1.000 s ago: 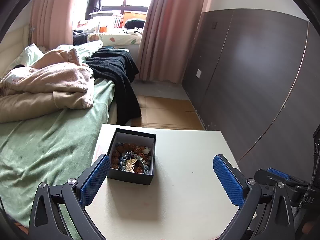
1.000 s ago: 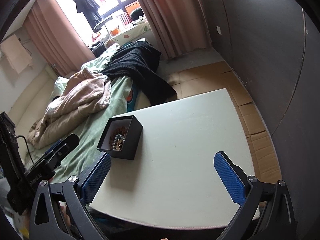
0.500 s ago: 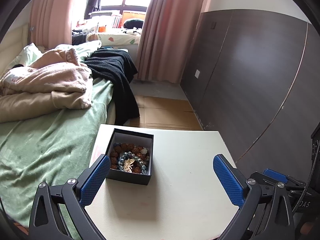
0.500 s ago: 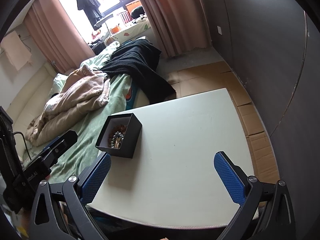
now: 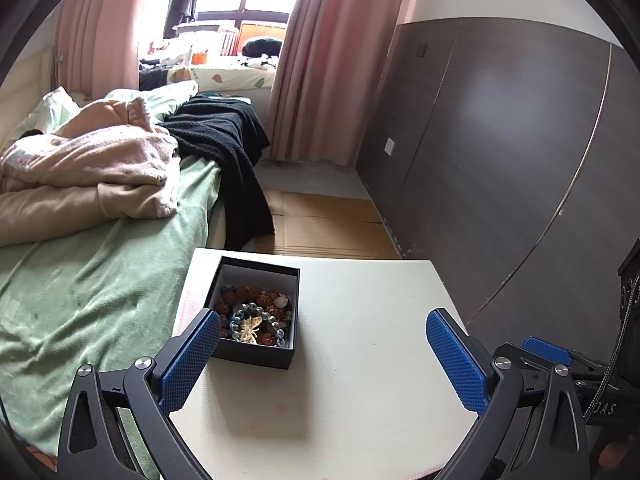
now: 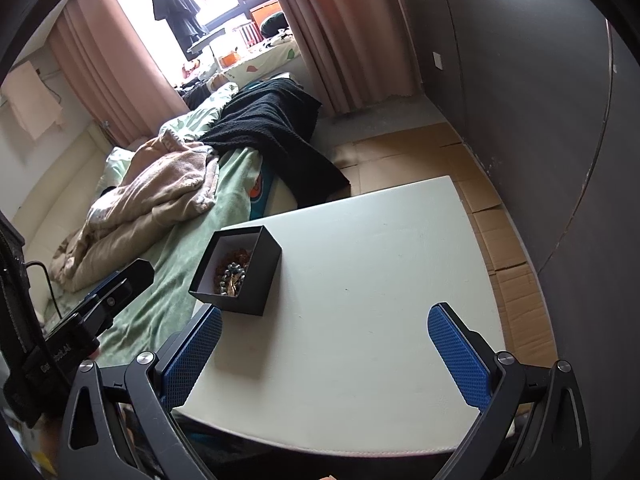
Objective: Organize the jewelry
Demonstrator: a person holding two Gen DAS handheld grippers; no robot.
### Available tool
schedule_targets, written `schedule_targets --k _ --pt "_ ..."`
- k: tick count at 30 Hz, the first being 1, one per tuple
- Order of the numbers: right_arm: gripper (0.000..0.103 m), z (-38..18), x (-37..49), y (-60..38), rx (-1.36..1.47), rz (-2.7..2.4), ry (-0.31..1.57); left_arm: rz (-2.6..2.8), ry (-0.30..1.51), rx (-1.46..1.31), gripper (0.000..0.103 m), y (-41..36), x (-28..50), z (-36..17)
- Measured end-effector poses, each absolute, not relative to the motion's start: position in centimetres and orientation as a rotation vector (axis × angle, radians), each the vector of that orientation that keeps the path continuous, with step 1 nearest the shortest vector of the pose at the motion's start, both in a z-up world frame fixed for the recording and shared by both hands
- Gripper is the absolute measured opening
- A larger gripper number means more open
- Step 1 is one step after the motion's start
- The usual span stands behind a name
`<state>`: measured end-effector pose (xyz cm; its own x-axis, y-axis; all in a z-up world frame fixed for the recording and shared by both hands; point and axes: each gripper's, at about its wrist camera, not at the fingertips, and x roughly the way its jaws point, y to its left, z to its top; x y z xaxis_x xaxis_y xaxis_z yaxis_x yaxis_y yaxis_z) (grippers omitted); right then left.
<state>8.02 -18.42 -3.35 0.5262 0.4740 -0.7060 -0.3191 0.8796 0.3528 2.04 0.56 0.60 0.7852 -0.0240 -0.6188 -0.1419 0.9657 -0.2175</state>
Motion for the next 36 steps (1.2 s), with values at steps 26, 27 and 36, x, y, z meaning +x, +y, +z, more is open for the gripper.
schedule_targets --k 26,27,36 --pt "0.103 -2.93 8.08 -18.88 0.178 0.471 0.898 0.048 0.665 -0.271 0.102 0.64 2.36 0.80" --pt "0.103 -2.88 8.11 -18.99 0.179 0.469 0.898 0.047 0.665 -0.271 0.102 0.66 2.34 0.79" --pt "0.103 -2.79 8.02 -19.15 0.172 0.463 0.906 0.045 0.678 -0.273 0.102 0.59 2.56 0.60"
